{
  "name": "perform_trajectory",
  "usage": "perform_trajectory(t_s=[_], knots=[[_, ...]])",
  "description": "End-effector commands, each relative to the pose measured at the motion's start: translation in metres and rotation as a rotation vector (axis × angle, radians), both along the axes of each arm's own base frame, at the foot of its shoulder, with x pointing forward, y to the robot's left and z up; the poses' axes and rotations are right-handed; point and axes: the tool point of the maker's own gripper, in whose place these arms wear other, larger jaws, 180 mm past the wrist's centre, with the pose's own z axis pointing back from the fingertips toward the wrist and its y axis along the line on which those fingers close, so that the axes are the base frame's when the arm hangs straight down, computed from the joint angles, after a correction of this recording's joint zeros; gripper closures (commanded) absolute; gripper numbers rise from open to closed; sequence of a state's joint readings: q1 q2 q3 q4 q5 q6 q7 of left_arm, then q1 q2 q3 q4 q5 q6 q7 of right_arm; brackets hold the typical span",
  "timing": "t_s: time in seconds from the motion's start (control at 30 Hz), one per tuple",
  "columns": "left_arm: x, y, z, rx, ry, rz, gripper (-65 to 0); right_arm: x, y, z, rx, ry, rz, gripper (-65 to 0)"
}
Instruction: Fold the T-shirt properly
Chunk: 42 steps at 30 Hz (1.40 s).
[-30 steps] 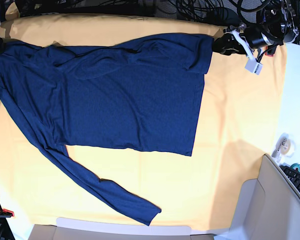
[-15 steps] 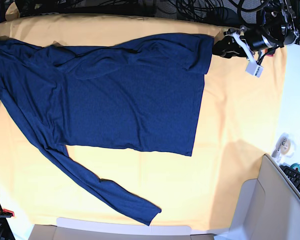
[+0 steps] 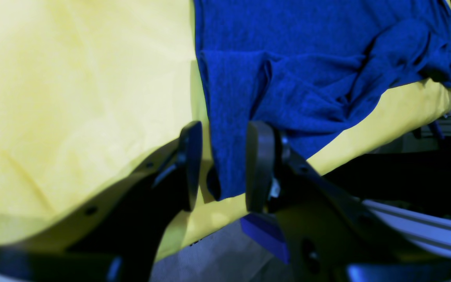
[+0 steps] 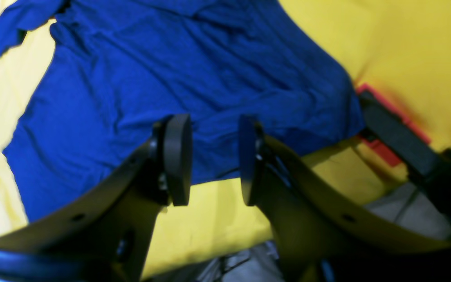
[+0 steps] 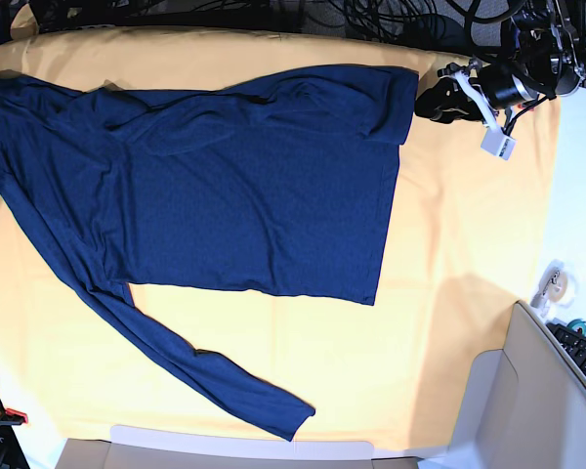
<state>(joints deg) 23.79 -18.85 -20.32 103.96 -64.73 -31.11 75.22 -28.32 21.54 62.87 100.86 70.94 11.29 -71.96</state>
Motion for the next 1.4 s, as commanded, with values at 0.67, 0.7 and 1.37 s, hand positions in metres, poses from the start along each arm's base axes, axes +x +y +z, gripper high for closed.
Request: perform_trajectory(t_s=[0.67,0.7,1.37], knots=[[0.059,0.067,0.058,0.191,-0.195,-0.007,-18.4,0.031,0.058,0.020,0.062,-0.239,-0.019,-20.0],[0.064,0.069,0.062,0.202,-0.209,-0.013,-18.4,0.036,0.059,0.022,0.053,-0.257,-0.017,-20.0],[0.119,0.070,0.077,0.072,-0.272,0.131,-18.6,0.194,0.042,0.015,-0.137,-0.207,0.270,-20.0]])
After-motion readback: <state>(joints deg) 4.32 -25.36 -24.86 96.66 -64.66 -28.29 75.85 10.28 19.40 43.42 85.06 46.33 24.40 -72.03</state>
